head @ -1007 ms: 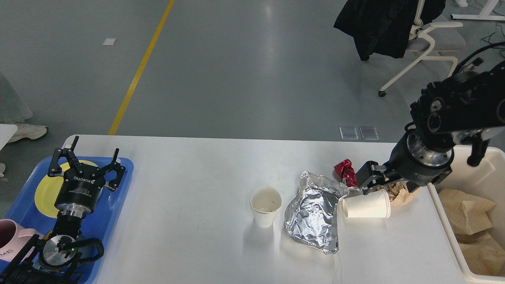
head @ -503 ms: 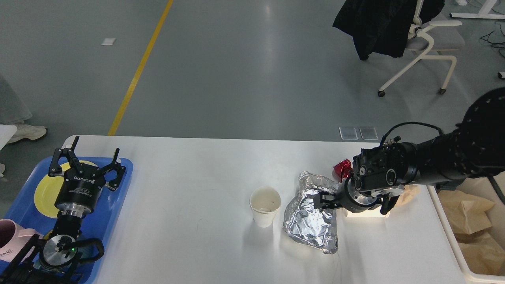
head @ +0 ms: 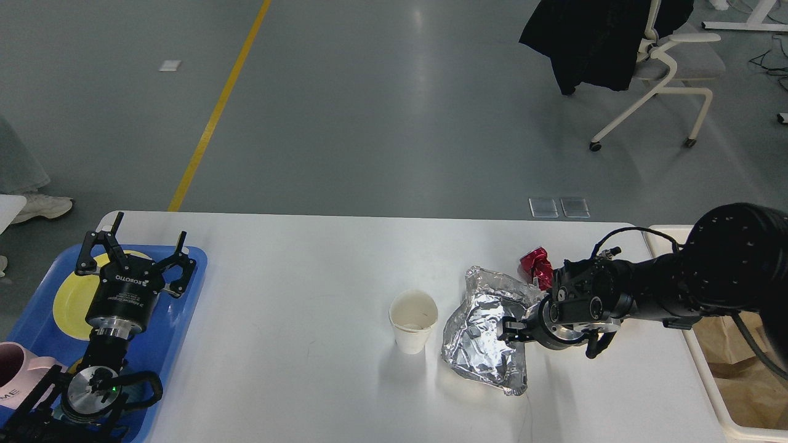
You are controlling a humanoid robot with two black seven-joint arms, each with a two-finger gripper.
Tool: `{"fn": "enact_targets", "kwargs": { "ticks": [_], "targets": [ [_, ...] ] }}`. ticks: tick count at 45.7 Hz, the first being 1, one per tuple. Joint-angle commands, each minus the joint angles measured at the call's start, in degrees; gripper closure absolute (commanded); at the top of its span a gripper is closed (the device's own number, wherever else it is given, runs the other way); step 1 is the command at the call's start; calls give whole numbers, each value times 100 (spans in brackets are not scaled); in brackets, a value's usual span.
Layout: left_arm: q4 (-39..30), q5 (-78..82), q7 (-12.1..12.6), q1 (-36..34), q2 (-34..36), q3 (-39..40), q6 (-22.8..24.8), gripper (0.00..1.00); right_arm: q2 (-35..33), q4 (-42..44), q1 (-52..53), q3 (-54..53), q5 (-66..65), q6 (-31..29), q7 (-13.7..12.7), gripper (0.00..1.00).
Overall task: Tidy desktop
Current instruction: 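Reach the right gripper to the silver foil wrapper and grasp it, then carry the silver foil wrapper into the white bin and release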
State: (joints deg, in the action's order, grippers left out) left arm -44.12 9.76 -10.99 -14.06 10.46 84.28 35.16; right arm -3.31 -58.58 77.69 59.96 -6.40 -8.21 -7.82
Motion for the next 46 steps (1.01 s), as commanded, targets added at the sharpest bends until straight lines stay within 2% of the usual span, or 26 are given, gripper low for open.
{"fn": "enact_targets", "kwargs": {
  "ticks": [1, 4, 7, 18, 36, 41, 46],
  "targets": [
    [8, 0, 0, -1, 0, 0, 0, 4, -12, 5, -113, -151, 69, 29, 0, 72],
    [0, 0, 0, -1, 0, 0, 0, 4, -21, 5, -122, -239, 148, 73, 0, 81],
    [8, 0, 0, -1, 0, 0, 0, 4, -38, -4, -140, -257, 192, 100, 0, 100],
    [0, 0, 0, -1, 0, 0, 0, 4, -39, 5, -227, -257, 315, 346, -9, 100],
    [0, 0, 0, -1, 0, 0, 0, 4, -74, -100, -140, -230, 376, 276, -70, 100],
    [0, 0, 0, -1, 0, 0, 0, 4, -284, -574, 255, -169, 376, 100, -334, 100],
    [0, 0, 9, -1, 0, 0, 0, 4, -741, -1470, 1027, 15, 368, -154, -404, 100]
  ]
}}
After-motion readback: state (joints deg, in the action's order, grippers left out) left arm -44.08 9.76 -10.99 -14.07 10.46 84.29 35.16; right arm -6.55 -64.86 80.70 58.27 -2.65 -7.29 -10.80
